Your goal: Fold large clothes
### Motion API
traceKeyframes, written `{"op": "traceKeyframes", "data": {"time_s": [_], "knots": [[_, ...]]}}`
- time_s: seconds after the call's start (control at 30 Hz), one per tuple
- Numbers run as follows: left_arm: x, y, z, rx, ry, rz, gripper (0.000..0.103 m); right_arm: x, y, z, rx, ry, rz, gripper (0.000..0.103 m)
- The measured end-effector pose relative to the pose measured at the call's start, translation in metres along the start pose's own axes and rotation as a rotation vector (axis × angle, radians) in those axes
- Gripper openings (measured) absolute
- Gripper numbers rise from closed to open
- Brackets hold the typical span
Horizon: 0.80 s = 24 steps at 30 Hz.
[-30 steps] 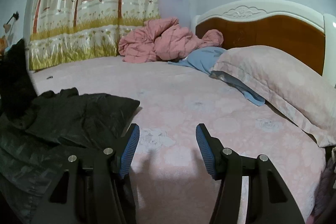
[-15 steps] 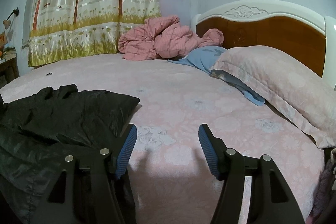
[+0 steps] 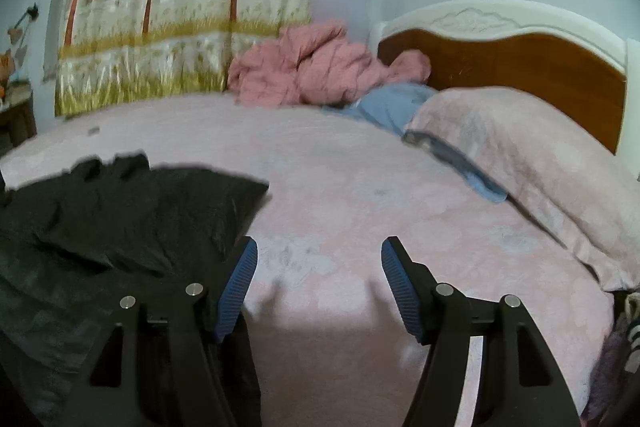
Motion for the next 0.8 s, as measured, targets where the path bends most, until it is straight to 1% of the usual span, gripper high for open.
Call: {"op": "traceKeyframes", "data": {"time_s": [0.03, 0.07, 0.1, 0.13, 0.2, 0.27, 0.3, 0.33, 0.43, 0.5, 0.6, 0.63, 0.7, 0.8], "knots": [[-0.01, 0.0, -0.003, 0.002, -0.01, 0.008, 0.006, 0.005, -0.012, 0.005, 0.039, 0.034, -0.001, 0.067], [-0.022, 0.003, -0.007, -0.003, -0.025, 0.026, 0.009, 0.008, -0.021, 0.009, 0.057, 0.065, 0.009, 0.067], [-0.033, 0.006, -0.011, -0.013, -0.048, 0.042, 0.016, 0.012, -0.032, 0.014, 0.076, 0.107, 0.042, 0.067], [-0.047, 0.011, -0.015, -0.028, -0.085, 0.05, 0.02, 0.013, -0.039, 0.018, 0.088, 0.13, 0.07, 0.067], [-0.074, 0.021, -0.025, -0.053, -0.17, 0.045, 0.021, 0.011, -0.056, 0.03, 0.11, 0.165, 0.157, 0.067], [-0.101, 0.037, -0.036, -0.09, -0.263, 0.043, 0.032, -0.002, -0.068, 0.038, 0.109, 0.16, 0.227, 0.067], [-0.112, 0.045, -0.042, -0.114, -0.304, 0.043, 0.048, -0.01, -0.07, 0.04, 0.099, 0.151, 0.235, 0.067], [-0.122, 0.056, -0.049, -0.15, -0.344, 0.04, 0.056, -0.019, -0.071, 0.04, 0.088, 0.136, 0.241, 0.067], [-0.137, 0.084, -0.07, -0.225, -0.422, -0.005, 0.056, -0.051, -0.065, 0.033, 0.075, 0.067, 0.238, 0.067], [-0.147, 0.101, -0.078, -0.257, -0.449, 0.017, 0.056, -0.071, -0.052, 0.026, 0.072, 0.033, 0.255, 0.067], [-0.172, 0.119, -0.082, -0.249, -0.576, -0.01, 0.059, -0.09, -0.037, 0.014, 0.002, 0.019, 0.27, 0.067], [-0.182, 0.124, -0.082, -0.243, -0.611, 0.003, 0.061, -0.094, -0.034, 0.01, -0.008, 0.01, 0.276, 0.067], [-0.197, 0.136, -0.084, -0.25, -0.651, 0.027, 0.062, -0.102, -0.03, 0.003, -0.015, -0.023, 0.252, 0.067], [-0.212, 0.147, -0.083, -0.22, -0.69, 0.006, 0.062, -0.114, -0.023, -0.008, -0.037, -0.067, 0.227, 0.067]]}}
Point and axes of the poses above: each gripper's, at about its wrist camera, not at the fingertips, and y roughly the way its jaws point, x to its right, z to its top, the point moved 2 cm from there along y, roughly the way its jaws point
